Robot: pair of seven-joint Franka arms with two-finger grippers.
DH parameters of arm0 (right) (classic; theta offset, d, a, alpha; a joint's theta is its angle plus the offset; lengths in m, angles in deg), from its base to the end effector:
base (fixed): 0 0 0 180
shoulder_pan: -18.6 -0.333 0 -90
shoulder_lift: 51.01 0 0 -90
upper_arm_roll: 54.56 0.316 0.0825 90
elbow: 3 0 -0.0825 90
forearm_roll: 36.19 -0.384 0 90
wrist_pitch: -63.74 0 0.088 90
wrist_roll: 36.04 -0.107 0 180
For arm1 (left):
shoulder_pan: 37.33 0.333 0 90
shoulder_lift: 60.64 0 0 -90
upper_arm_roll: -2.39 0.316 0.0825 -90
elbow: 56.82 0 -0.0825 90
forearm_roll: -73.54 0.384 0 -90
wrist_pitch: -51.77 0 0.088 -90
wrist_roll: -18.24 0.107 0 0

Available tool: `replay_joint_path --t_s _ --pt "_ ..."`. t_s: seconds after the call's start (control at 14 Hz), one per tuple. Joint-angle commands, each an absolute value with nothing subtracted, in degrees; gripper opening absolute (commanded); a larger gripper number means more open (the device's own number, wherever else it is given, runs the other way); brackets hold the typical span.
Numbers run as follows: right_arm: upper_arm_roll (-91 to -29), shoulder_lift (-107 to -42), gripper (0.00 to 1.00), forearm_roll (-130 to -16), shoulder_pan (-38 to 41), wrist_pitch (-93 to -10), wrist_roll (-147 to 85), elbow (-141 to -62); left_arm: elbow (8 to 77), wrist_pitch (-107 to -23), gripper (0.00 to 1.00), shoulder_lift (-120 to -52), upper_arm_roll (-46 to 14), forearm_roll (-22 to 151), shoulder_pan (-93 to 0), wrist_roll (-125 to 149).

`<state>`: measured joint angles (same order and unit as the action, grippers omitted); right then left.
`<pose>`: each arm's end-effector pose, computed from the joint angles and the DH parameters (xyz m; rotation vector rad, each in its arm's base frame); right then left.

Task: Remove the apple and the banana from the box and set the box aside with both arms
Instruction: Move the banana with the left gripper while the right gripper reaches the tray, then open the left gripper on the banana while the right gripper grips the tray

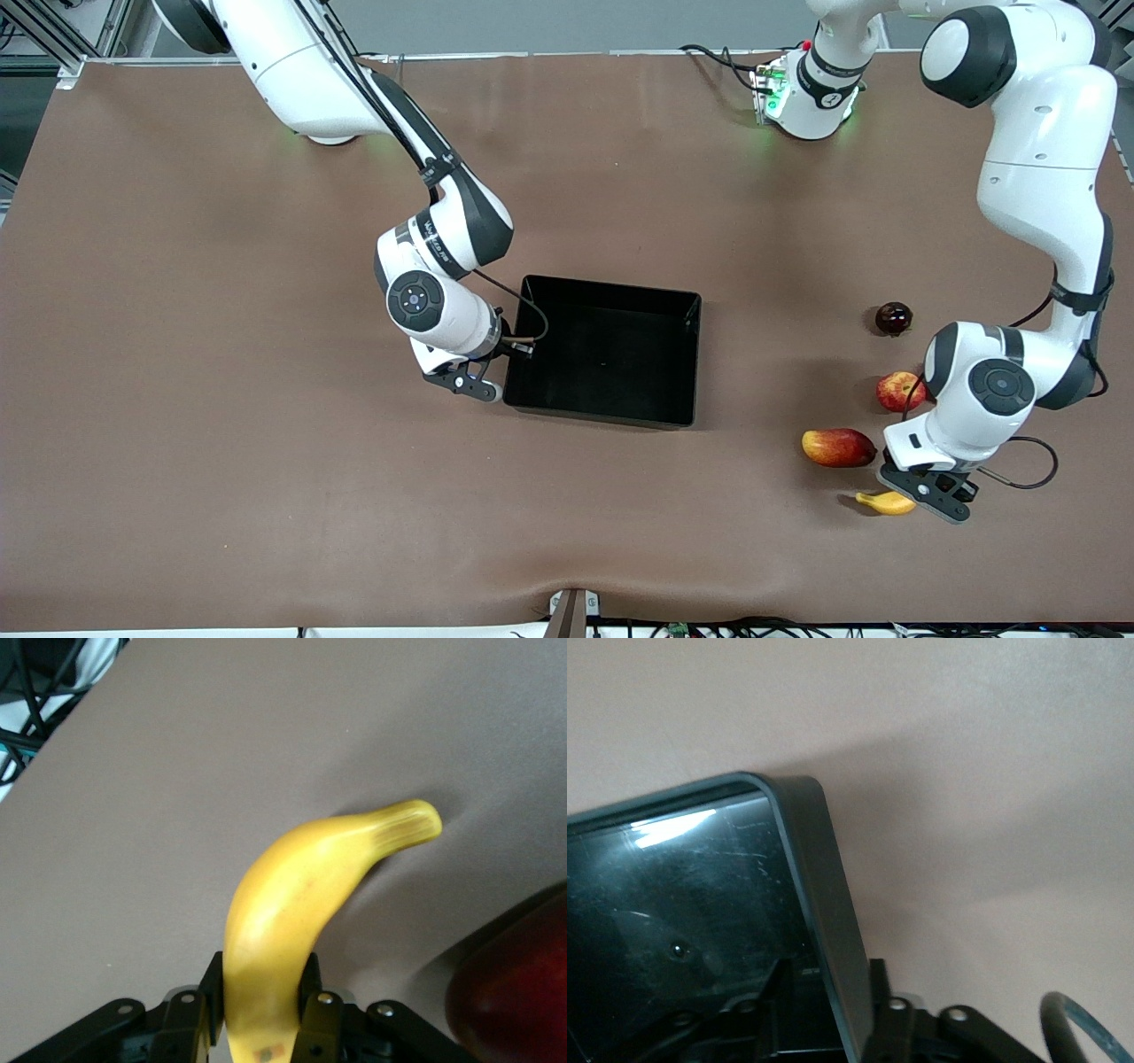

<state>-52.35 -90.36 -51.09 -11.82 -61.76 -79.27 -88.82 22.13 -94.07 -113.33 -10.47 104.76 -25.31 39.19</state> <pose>0.5996 0.3894 0.2663 -2.9010 0.5054 0.2087 0.7556 0.0230 0.1946 -2.7119 0.9592 -0.3464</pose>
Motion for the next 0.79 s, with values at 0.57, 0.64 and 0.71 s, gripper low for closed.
replay_joint_path --t_s 0.57,0.64,0.71 --pt "-53.1 -87.4 0.0 -51.8 -8.0 -56.8 -77.4 -85.9 21.2 -75.4 1.0 -98.9 -10.8 89.7 -24.4 33.9" --pt "-53.1 -87.3 0.0 -51.9 -6.7 -52.7 -76.5 -83.5 21.2 -71.4 1.0 -96.2 -10.9 89.1 -24.4 31.1" --pt "-53.0 -87.2 0.0 -52.0 -5.3 -48.4 -75.5 -81.6 21.2 -67.0 1.0 -93.3 -11.0 88.8 -24.5 27.5"
